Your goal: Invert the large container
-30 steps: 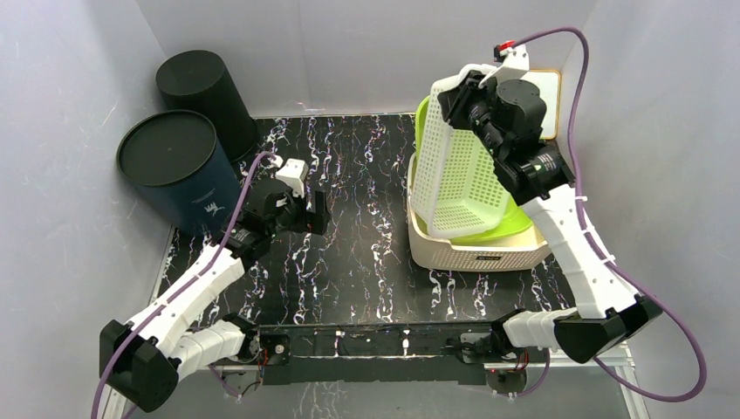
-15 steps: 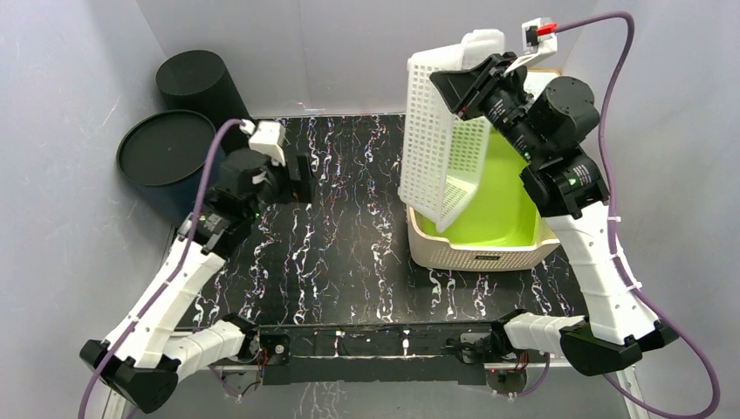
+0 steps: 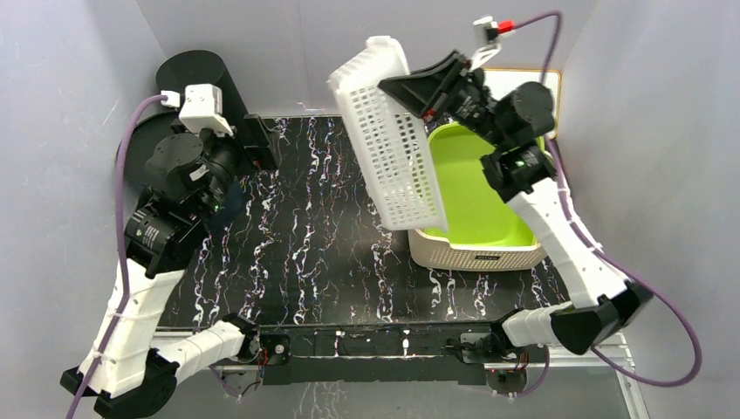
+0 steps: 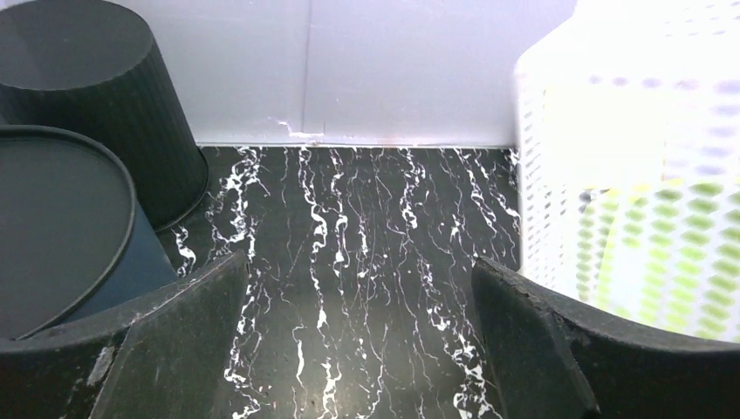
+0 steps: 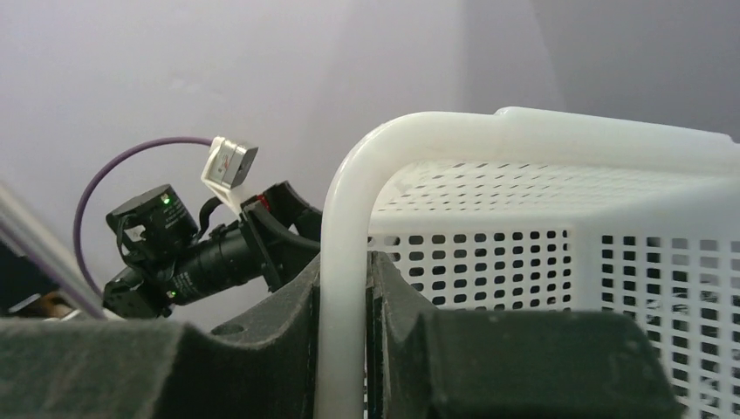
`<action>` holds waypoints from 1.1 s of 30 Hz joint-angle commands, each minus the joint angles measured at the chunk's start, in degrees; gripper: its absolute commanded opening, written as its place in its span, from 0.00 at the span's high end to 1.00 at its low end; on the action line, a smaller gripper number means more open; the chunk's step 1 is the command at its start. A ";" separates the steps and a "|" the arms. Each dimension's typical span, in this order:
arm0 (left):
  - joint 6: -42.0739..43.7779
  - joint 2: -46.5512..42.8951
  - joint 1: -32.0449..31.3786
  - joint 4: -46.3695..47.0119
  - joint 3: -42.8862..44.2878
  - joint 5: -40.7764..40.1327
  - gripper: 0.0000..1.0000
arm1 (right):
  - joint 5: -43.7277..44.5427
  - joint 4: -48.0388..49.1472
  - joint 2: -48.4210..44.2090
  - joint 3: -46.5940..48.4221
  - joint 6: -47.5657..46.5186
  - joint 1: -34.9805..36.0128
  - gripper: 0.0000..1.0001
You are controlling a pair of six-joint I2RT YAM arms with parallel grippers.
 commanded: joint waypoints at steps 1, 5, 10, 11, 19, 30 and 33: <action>1.33 -1.48 -0.25 -0.18 2.30 -3.33 0.02 | -4.19 14.97 3.75 -1.13 6.43 5.04 1.00; 2.18 -2.36 -0.24 0.18 2.38 -6.23 0.02 | -3.85 16.83 7.97 -2.79 6.00 10.46 1.00; 4.15 -2.41 -0.25 -0.19 3.78 -9.28 0.02 | -2.74 19.88 13.63 -4.30 6.16 17.13 1.00; 4.41 -2.39 -0.23 -0.15 3.92 -9.38 0.02 | -2.61 20.86 14.78 -4.52 6.52 18.38 1.00; 4.94 -3.49 -0.25 0.32 3.95 -9.38 0.02 | 4.37 10.43 17.72 2.49 -1.86 24.22 1.00; 4.32 -5.14 -0.25 1.51 1.78 -9.42 0.02 | 17.91 -4.51 10.23 11.69 -16.97 24.27 1.00; 4.37 -5.51 -0.25 2.25 2.62 -9.60 0.02 | 18.16 -3.54 10.05 11.62 -16.75 24.29 1.00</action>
